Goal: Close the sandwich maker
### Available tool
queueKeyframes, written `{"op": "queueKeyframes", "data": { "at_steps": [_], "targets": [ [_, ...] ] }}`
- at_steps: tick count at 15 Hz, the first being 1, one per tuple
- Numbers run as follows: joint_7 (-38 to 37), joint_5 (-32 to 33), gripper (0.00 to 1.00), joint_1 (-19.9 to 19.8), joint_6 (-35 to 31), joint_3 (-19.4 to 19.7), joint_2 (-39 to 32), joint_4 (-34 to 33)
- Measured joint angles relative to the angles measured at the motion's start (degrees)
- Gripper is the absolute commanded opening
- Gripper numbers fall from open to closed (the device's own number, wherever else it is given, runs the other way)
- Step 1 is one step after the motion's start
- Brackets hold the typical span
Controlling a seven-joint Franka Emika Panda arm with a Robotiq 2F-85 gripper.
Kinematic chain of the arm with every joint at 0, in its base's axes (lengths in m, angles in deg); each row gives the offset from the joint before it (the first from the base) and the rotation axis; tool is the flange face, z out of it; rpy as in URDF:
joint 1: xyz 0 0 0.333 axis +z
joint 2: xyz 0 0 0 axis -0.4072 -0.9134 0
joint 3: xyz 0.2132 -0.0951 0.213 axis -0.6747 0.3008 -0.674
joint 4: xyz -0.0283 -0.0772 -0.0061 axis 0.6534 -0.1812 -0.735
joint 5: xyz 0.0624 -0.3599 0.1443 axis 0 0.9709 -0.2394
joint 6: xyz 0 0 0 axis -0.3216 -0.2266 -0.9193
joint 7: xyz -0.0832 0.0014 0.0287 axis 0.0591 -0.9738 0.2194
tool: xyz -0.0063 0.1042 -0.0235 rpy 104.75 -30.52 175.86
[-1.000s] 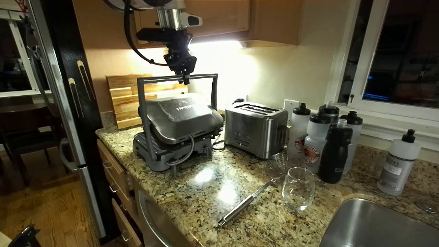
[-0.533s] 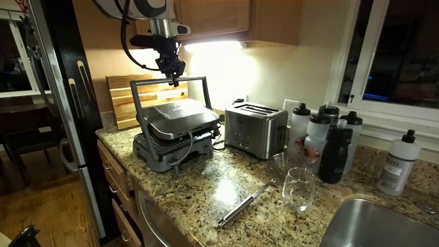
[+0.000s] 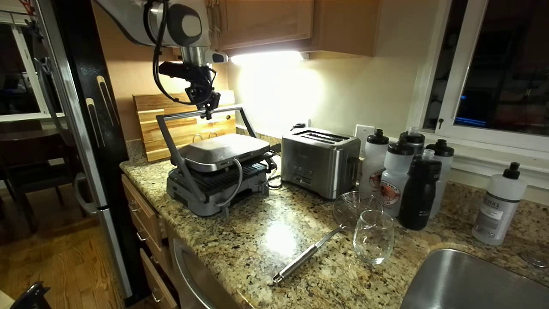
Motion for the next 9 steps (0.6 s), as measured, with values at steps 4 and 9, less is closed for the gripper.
{"op": "queueKeyframes", "data": {
  "at_steps": [4, 9],
  "targets": [
    [4.07, 0.00, 0.12, 1.07, -1.75, -1.03, -6.52, -2.64],
    [8.08, 0.02, 0.02, 1.55, -2.44, -1.62, -13.35, -5.98]
  ]
}}
